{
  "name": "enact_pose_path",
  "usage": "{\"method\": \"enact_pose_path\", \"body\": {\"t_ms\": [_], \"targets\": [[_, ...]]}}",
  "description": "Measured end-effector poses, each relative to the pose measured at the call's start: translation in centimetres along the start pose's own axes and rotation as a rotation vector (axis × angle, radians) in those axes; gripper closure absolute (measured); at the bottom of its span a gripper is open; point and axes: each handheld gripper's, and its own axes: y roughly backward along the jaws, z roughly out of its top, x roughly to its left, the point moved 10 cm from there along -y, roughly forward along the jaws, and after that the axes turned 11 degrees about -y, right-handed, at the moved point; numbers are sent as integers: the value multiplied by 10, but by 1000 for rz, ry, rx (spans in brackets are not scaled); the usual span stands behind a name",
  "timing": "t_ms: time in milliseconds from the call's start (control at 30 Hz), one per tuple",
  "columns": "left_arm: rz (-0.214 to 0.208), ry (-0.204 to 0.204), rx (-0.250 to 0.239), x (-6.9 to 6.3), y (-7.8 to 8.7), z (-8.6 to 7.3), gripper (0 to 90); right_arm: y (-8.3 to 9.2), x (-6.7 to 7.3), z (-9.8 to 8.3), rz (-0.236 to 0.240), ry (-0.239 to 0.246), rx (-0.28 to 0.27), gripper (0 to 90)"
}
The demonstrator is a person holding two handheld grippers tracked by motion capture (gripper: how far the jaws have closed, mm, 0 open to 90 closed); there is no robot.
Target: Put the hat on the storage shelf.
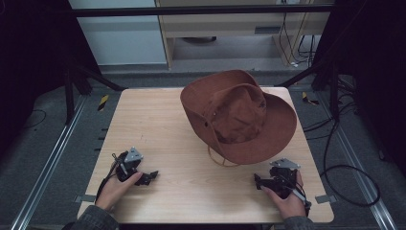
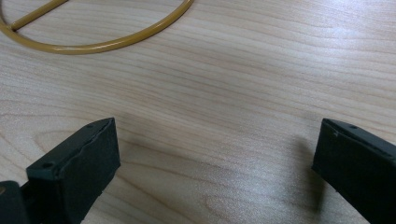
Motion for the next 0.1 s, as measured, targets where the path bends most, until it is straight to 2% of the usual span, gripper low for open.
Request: {"method": "enact_pose_path", "body": {"t_ms": [100], "targets": [[5,0,3,0,0,0,0,0,0,0,0,0,0,6]]}}
